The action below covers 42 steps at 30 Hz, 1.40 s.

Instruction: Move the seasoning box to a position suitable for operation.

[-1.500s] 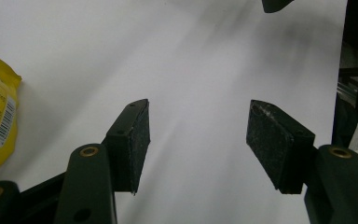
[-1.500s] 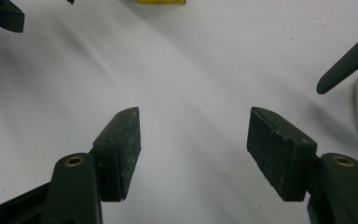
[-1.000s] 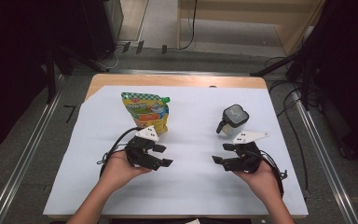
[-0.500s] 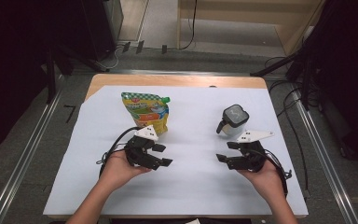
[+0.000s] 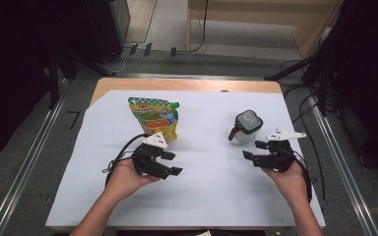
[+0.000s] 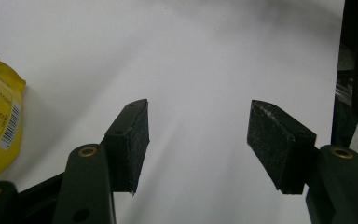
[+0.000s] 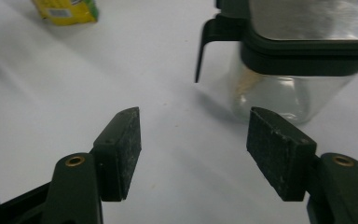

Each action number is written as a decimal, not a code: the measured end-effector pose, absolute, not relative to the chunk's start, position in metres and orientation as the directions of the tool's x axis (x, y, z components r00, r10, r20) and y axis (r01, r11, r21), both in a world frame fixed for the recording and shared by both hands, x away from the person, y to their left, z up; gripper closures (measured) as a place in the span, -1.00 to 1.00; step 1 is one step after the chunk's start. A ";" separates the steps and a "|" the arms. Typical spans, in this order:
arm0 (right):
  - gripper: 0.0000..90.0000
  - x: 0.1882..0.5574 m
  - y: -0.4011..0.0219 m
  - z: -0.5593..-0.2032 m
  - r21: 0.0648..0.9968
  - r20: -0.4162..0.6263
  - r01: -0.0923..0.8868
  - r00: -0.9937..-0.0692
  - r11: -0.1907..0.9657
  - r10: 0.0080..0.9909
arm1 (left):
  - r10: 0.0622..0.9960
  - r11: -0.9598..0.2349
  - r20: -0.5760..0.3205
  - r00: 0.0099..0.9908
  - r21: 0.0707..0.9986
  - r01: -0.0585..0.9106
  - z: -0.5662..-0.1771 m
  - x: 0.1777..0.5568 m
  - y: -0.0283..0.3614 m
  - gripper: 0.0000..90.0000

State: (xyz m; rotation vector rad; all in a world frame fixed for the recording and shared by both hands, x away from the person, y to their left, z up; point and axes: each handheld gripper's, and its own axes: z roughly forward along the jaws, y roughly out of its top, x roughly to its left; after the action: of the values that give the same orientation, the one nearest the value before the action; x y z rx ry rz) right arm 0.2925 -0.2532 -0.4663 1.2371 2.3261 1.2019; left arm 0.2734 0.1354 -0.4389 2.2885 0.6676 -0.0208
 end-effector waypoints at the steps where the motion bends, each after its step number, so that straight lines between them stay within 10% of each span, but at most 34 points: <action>1: -0.20 0.295 -0.255 -0.468 0.761 0.160 0.581 -0.600 0.290 0.783 | 0.457 -0.592 -0.206 0.865 0.655 0.469 -0.439 0.274 0.135 -0.12; 42: -0.75 0.377 -0.252 -0.508 0.817 0.167 0.544 -0.538 0.189 0.826 | 0.480 -0.595 -0.197 0.855 0.644 0.482 -0.443 0.259 0.137 -0.11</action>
State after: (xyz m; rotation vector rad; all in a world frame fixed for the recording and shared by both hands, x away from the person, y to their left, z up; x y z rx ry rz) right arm 0.3770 -0.2517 -0.5082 1.2983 2.1589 1.2776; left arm 0.2595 0.1366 -0.4427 2.3007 0.6936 -0.0040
